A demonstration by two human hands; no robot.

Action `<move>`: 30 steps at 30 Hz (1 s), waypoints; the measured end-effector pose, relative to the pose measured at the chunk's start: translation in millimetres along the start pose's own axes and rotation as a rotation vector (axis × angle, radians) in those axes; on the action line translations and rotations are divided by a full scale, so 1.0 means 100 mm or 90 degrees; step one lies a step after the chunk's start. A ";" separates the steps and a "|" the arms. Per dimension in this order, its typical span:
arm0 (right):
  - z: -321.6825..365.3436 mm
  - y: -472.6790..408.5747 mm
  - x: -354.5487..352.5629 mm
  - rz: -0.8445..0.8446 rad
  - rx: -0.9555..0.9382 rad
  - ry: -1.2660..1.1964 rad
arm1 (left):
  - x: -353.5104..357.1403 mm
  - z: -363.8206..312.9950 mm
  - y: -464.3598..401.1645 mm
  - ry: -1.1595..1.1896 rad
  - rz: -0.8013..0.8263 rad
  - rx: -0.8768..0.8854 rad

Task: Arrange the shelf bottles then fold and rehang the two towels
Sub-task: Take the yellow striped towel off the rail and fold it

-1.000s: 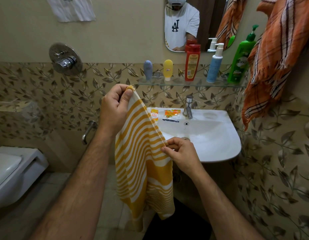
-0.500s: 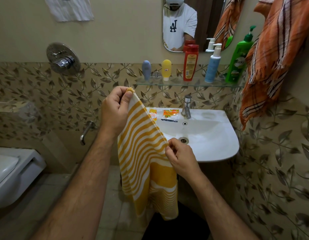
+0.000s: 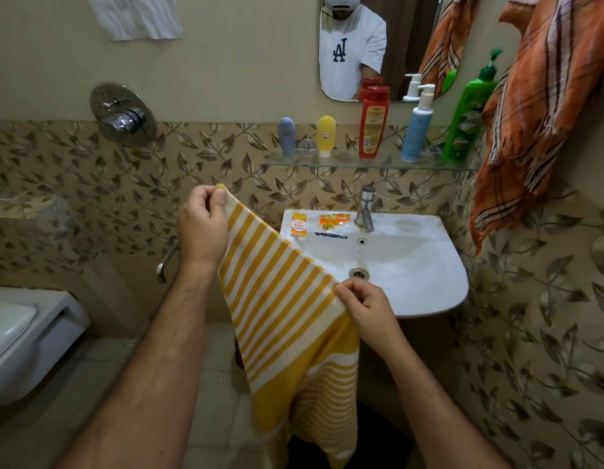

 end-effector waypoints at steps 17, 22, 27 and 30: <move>0.69 -0.18 0.27 -0.051 -0.133 0.127 | 0.33 0.01 0.95 0.102 0.126 -0.041; 0.79 -0.21 0.24 0.095 -0.200 0.091 | 0.46 -0.07 1.09 0.167 0.353 -0.043; 0.86 -0.23 0.17 0.079 -0.201 0.071 | 0.46 -0.12 0.99 0.020 0.263 0.104; 0.73 -0.21 0.15 0.084 -0.116 -0.013 | 0.44 -0.16 0.91 0.052 0.203 0.114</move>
Point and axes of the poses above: each hand's wrist, its own y-axis away from the middle knuckle, its own x-axis out of the palm, z = x × y, the point moved 5 cm from there along -y, towards the middle knuckle, and after that the axes turned 13 degrees about -z, right-handed, at the moved point
